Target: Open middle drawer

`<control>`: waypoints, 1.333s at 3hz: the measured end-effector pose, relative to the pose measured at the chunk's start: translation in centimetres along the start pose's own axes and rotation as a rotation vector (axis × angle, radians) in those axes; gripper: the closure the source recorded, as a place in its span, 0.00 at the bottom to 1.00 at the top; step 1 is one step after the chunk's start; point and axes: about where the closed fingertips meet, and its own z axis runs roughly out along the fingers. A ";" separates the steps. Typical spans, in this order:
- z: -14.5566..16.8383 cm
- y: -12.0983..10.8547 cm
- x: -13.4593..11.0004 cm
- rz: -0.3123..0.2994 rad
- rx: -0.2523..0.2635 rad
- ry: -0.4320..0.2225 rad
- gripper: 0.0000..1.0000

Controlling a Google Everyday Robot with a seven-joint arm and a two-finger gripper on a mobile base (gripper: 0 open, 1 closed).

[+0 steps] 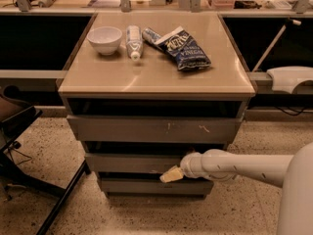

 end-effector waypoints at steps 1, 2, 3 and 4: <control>0.6 -2.4 -1.2 -0.016 0.024 -0.020 0.00; 0.6 -2.9 -1.7 -0.016 0.032 -0.029 0.00; 0.6 -2.9 -1.7 -0.016 0.031 -0.029 0.19; 0.6 -2.9 -1.7 -0.016 0.031 -0.029 0.42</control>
Offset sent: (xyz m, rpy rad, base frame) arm 0.0722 -0.0263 0.0116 -0.0189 -0.0971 -0.0169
